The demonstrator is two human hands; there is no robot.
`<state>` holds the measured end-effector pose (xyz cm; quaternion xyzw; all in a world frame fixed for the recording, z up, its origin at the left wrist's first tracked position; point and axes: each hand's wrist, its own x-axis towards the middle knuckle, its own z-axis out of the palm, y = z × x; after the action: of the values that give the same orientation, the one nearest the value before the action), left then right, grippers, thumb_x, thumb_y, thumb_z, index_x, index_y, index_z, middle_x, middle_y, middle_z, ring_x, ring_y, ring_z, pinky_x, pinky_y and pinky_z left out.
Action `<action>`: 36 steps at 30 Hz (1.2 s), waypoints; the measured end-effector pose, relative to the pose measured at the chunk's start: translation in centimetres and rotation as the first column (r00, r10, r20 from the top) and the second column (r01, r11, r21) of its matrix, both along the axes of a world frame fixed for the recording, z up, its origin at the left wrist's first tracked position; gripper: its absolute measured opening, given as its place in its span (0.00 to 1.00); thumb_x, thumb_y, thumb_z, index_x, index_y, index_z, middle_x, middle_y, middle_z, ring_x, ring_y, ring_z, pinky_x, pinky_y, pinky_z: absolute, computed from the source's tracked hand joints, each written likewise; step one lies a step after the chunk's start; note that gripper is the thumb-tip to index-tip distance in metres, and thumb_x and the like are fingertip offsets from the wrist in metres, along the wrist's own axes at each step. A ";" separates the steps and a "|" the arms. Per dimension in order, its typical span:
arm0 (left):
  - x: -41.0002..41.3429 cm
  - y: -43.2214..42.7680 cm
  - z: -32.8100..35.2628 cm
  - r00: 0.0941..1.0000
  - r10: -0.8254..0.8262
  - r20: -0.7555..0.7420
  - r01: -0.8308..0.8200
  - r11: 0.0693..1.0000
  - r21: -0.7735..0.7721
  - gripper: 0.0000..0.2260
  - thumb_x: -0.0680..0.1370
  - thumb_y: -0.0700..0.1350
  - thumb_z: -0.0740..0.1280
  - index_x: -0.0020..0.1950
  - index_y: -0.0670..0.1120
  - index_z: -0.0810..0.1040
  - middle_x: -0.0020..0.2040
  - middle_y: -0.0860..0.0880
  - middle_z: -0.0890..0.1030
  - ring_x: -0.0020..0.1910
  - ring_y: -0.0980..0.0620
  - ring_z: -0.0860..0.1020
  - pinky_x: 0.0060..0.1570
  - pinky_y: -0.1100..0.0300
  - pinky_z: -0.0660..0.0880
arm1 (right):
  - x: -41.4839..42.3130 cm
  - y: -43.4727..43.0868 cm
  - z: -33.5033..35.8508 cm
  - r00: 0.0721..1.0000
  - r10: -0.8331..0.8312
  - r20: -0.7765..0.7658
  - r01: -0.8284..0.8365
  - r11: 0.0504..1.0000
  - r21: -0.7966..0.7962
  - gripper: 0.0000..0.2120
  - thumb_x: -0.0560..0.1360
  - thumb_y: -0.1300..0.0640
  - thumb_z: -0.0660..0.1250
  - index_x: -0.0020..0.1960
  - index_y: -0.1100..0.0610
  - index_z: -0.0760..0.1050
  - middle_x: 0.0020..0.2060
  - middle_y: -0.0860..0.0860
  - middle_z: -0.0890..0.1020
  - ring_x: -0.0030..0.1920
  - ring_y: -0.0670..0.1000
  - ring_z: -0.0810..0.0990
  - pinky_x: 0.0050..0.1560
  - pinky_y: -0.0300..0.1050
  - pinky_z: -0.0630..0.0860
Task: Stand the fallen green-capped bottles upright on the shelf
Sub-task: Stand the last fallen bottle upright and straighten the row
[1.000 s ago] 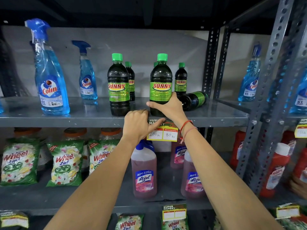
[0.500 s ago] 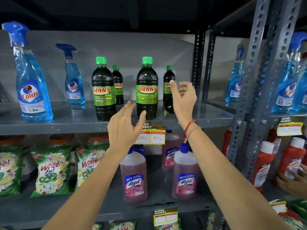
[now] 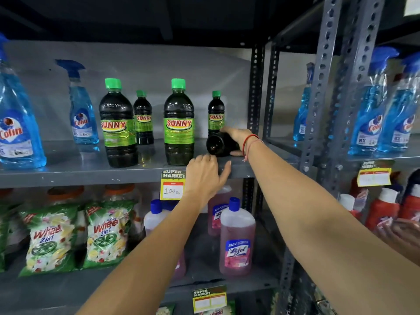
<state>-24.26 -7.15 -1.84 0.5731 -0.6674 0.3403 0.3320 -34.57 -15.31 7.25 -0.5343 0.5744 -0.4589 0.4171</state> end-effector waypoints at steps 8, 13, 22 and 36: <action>0.2 -0.4 -0.6 0.999 0.012 0.048 -0.008 0.998 -0.069 0.23 0.77 0.56 0.55 0.36 0.40 0.79 0.33 0.41 0.82 0.36 0.43 0.80 0.33 0.55 0.73 | -1.3 1.1 -0.1 0.966 0.067 0.251 -0.064 0.998 -0.022 0.17 0.69 0.55 0.75 0.50 0.59 0.71 0.43 0.56 0.79 0.42 0.55 0.79 0.36 0.51 0.80; 0.2 -0.3 -0.7 0.999 -0.021 0.046 0.024 0.997 -0.070 0.23 0.76 0.57 0.56 0.37 0.41 0.78 0.32 0.43 0.82 0.33 0.43 0.80 0.34 0.56 0.72 | -1.6 0.7 -0.7 0.984 -0.089 0.154 0.131 0.947 -0.292 0.17 0.64 0.52 0.77 0.42 0.56 0.71 0.52 0.58 0.82 0.49 0.55 0.81 0.48 0.49 0.80; 0.0 -0.2 -0.9 1.000 0.014 0.027 -0.012 0.998 -0.062 0.29 0.76 0.63 0.53 0.43 0.41 0.81 0.38 0.43 0.84 0.38 0.44 0.81 0.38 0.54 0.73 | -2.3 0.3 -2.5 0.959 -0.187 -0.215 0.035 0.827 -0.562 0.36 0.62 0.49 0.78 0.64 0.60 0.70 0.60 0.58 0.75 0.61 0.56 0.74 0.62 0.48 0.70; -0.1 -0.4 -1.0 0.999 0.047 0.001 -0.046 0.998 -0.050 0.30 0.75 0.65 0.52 0.43 0.41 0.81 0.38 0.44 0.84 0.39 0.44 0.81 0.40 0.53 0.72 | -2.3 -0.3 -2.9 0.983 0.073 -0.166 -0.133 0.913 -0.386 0.42 0.62 0.50 0.77 0.69 0.57 0.62 0.60 0.54 0.75 0.64 0.54 0.72 0.61 0.46 0.71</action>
<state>-24.37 -7.55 -2.84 0.5797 -0.6456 0.3650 0.3374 -36.92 -15.60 4.40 -0.6697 0.4702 -0.5019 0.2802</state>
